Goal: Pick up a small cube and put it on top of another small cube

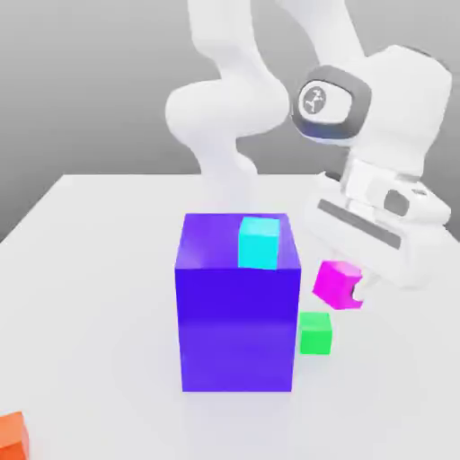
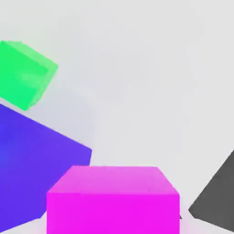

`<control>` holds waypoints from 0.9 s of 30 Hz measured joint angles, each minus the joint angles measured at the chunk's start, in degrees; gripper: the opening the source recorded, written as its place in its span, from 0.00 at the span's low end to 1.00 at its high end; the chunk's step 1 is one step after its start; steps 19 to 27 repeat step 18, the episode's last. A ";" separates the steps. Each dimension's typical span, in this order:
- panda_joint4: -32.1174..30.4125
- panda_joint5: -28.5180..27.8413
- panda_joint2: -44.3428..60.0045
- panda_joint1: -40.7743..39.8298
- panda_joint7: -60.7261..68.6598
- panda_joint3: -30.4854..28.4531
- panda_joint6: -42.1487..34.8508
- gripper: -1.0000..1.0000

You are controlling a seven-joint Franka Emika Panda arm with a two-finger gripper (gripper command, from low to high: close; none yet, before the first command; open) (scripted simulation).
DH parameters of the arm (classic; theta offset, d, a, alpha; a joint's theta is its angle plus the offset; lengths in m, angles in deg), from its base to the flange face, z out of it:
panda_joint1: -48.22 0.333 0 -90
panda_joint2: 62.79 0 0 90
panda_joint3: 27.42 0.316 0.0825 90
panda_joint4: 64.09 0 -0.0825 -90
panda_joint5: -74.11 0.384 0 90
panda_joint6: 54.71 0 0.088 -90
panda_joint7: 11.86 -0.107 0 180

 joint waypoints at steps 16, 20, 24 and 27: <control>-11.31 23.15 11.92 7.93 -0.54 -5.14 23.77 1.00; -11.31 23.15 11.92 7.94 -0.54 -5.14 23.77 1.00; -11.31 23.15 11.92 7.94 -0.54 -5.14 23.77 1.00; -11.31 23.15 11.92 7.94 -0.54 -5.14 23.77 1.00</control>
